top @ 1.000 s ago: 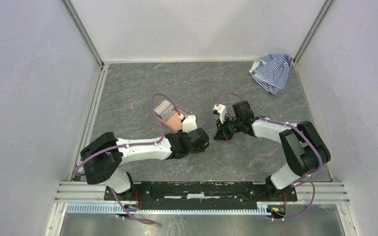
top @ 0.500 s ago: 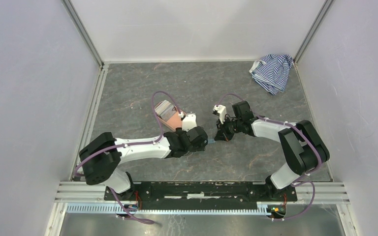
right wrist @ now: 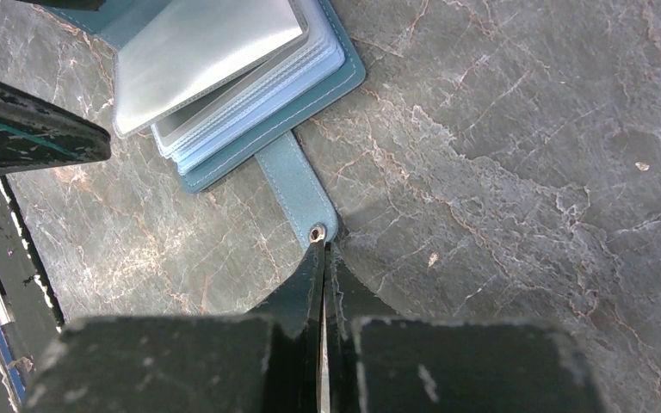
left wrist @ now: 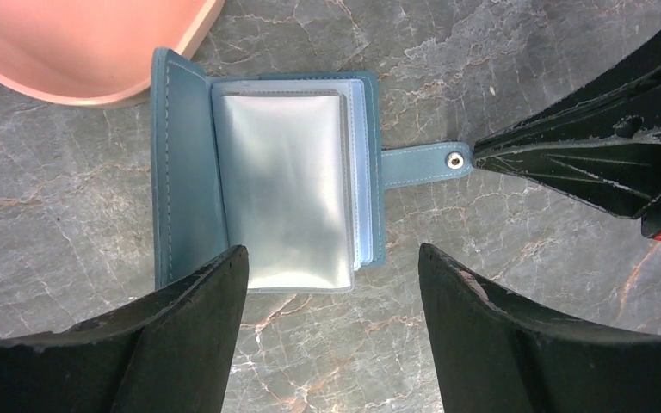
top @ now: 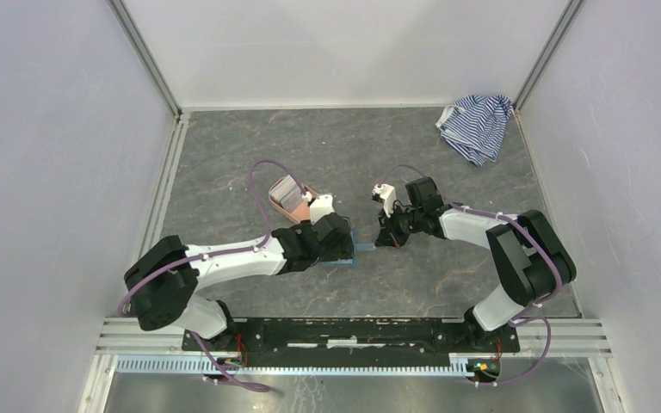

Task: Put the credit cards into the card holder
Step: Open the card holder at the center of the board.

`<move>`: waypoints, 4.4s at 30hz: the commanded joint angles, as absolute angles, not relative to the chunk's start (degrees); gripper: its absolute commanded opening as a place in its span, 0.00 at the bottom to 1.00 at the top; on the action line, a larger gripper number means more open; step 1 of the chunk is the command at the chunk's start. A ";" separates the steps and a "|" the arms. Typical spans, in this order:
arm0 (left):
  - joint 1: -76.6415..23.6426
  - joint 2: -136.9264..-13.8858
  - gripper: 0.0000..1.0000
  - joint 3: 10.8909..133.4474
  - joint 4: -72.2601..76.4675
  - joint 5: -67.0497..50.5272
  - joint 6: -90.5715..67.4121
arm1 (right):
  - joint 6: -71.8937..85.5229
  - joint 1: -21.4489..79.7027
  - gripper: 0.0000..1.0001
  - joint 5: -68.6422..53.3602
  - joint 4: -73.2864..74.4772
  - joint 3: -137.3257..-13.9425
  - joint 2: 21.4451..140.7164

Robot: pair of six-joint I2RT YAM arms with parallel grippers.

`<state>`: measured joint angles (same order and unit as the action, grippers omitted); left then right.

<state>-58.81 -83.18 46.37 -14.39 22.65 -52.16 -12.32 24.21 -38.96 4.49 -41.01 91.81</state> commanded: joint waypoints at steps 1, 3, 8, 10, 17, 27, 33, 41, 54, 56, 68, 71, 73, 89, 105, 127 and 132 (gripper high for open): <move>-57.92 -83.09 0.79 46.94 -12.72 22.34 -49.17 | -13.10 24.04 0.00 -39.46 3.88 -42.45 91.55; -57.92 -84.59 0.78 48.47 -15.00 23.26 -49.38 | -13.10 24.08 0.00 -39.47 4.03 -42.63 91.83; -57.94 -88.09 0.74 51.87 -19.32 25.03 -49.46 | -13.18 24.03 0.00 -39.22 4.02 -42.70 92.06; -58.00 -89.39 0.73 53.09 -21.07 25.86 -49.58 | -13.18 24.06 0.00 -39.20 4.09 -42.80 92.13; -57.96 -93.17 0.71 56.11 -24.40 27.33 -48.78 | -13.29 24.06 0.00 -38.85 4.40 -42.93 92.56; -58.09 -94.89 0.73 56.41 -22.59 24.91 -46.72 | -13.36 24.07 0.00 -38.94 4.63 -43.07 92.90; -58.56 -97.43 0.72 57.48 -23.87 25.33 -46.49 | -13.36 23.99 0.00 -39.29 4.60 -43.18 92.90; -58.97 -98.84 0.64 58.05 -24.62 26.10 -46.49 | -13.29 24.08 0.00 -39.46 4.82 -43.42 93.34; -59.04 -94.13 0.52 56.51 -24.96 27.54 -47.29 | -13.36 24.09 0.00 -38.87 4.89 -43.51 93.61; -59.02 -93.28 0.52 56.51 -25.25 27.79 -47.20 | -13.36 24.05 0.00 -38.36 5.08 -43.59 93.82; -59.06 -89.67 0.52 54.67 -26.00 28.55 -47.77 | -13.71 24.05 0.00 -36.59 5.37 -43.77 93.80; -59.04 -88.15 0.52 53.48 -25.39 28.34 -48.61 | -13.89 24.05 0.00 -36.34 5.59 -43.77 93.67; -58.79 -86.83 0.52 51.77 -23.57 27.60 -49.09 | -13.97 24.06 0.00 -36.38 5.60 -43.77 93.57; -54.98 -71.70 0.45 32.19 -0.38 15.26 -55.80 | -1.62 24.70 0.23 -57.40 -9.22 -38.77 82.19; -51.21 -65.58 0.44 19.51 18.20 7.72 -63.72 | 20.54 30.98 0.24 -57.15 -25.25 -33.79 94.56; -50.62 -70.17 0.43 16.13 28.82 3.19 -66.48 | 20.47 31.12 0.47 -54.56 -20.94 -34.89 100.22; -50.62 -70.57 0.43 15.75 29.61 2.97 -66.79 | 20.57 31.01 0.56 -53.44 -20.43 -34.81 99.33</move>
<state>-50.81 -70.26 16.10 24.49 3.90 -64.10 21.08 31.03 -55.72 -21.10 -33.87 99.81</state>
